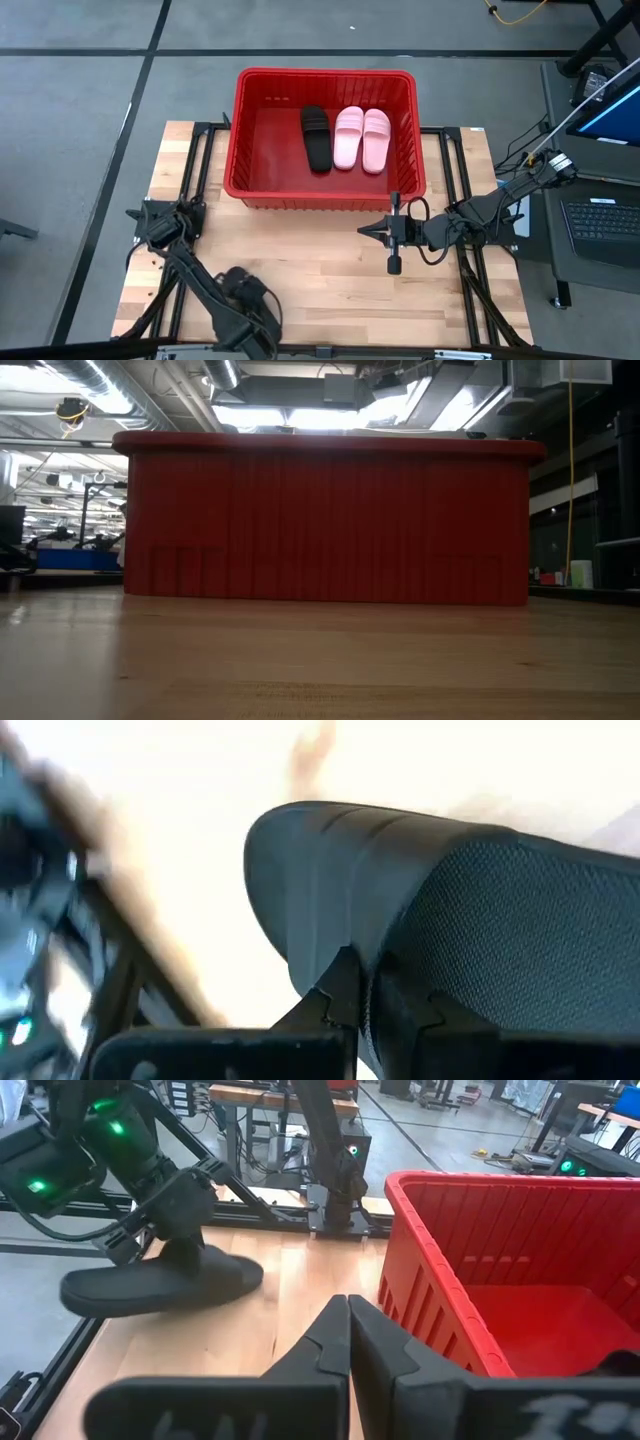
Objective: Pick and place slides into bin
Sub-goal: Put the black slide into the red bin
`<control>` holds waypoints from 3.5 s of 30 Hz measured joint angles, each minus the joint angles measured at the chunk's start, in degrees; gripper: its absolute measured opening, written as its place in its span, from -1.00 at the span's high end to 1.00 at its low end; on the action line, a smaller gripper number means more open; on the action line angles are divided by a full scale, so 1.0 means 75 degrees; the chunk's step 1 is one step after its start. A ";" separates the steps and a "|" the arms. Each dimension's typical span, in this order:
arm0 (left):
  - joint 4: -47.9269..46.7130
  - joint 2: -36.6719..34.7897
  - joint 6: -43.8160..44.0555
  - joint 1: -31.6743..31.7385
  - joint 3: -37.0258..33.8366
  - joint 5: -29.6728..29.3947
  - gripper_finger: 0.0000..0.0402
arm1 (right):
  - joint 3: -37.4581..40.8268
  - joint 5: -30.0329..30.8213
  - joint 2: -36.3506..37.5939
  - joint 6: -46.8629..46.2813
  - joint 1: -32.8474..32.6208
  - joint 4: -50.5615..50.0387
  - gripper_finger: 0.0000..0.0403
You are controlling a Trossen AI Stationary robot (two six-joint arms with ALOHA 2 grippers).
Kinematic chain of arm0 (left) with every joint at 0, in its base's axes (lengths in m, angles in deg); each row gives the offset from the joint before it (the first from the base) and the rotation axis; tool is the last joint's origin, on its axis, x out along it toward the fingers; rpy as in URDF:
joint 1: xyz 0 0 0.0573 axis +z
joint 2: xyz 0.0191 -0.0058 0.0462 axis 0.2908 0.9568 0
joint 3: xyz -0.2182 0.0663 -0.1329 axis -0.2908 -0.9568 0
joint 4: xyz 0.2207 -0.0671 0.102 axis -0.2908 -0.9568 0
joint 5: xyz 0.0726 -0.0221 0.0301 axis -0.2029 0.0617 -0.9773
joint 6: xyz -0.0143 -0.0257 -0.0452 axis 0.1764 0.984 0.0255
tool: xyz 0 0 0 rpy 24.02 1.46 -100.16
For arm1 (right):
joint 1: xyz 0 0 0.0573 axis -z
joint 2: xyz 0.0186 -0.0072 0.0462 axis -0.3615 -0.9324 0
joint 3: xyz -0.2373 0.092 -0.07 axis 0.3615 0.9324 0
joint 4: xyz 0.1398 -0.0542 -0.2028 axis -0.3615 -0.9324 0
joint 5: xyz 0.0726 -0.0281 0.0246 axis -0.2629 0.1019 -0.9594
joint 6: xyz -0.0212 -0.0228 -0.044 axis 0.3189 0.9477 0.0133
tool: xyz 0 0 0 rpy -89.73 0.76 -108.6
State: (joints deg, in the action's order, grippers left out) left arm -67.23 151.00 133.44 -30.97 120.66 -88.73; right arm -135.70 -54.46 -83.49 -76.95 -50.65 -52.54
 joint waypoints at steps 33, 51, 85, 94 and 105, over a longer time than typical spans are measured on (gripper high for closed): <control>-0.0065 -0.0012 -0.6625 0.1622 0.3573 -0.7706 0.97 | 0.0009 0.0132 0.1079 -0.0236 -0.0309 -0.1532 0.98; -0.0065 -0.0511 -1.0780 0.3520 0.4537 -0.9116 0.97 | 0.0006 0.0143 0.1541 0.0533 -0.0300 -0.1402 0.97; 0.0262 -0.1396 -1.2465 0.7227 0.2881 -0.8220 0.97 | -0.0005 0.1229 0.3614 0.0322 0.0764 -0.3857 0.98; 0.2060 -0.2497 -1.2755 0.7186 0.1022 -0.7644 0.97 | -0.0003 0.1376 0.3810 0.0622 0.0764 -0.3891 0.98; 0.4836 -0.3826 -1.4743 0.7317 -0.1258 -0.7487 0.97 | -0.0003 0.1358 0.4168 0.1245 0.0764 -0.3793 0.98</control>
State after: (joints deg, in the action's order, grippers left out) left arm -30.95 122.30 22.87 23.91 111.22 -144.88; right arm -135.72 -44.27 -52.23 -67.61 -44.92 -80.98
